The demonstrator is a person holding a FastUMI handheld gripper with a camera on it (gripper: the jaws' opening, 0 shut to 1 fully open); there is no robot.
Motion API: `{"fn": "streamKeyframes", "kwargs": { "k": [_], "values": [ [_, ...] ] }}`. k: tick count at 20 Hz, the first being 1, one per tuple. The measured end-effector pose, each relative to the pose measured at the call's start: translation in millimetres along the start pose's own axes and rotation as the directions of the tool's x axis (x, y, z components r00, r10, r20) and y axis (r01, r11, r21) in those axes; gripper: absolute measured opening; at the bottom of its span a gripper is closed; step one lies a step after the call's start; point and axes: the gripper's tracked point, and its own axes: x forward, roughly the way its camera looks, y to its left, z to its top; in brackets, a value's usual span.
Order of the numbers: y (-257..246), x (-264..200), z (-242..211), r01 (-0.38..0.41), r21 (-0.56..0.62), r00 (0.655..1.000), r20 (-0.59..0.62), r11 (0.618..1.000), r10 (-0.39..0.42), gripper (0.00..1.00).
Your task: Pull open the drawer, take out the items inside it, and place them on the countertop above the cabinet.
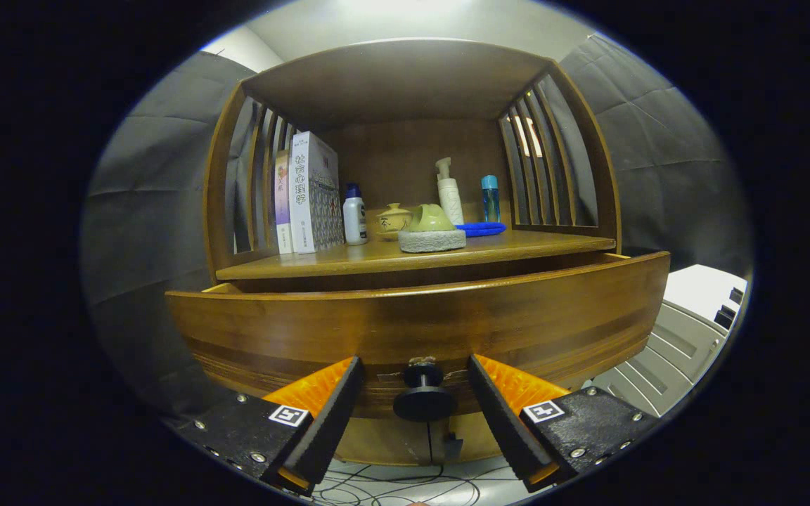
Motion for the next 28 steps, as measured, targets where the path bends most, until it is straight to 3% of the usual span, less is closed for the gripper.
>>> {"fn": "streamKeyframes", "kwargs": {
  "k": [25, 28],
  "values": [
    [1.3, 73.2, 11.2, 0.011, -0.05, 0.998, 0.059, 0.999, -0.008, 0.96],
    [0.5, 71.5, 9.6, 0.021, -0.111, 0.997, 0.074, 0.994, -0.012, 0.95]
  ]
}}
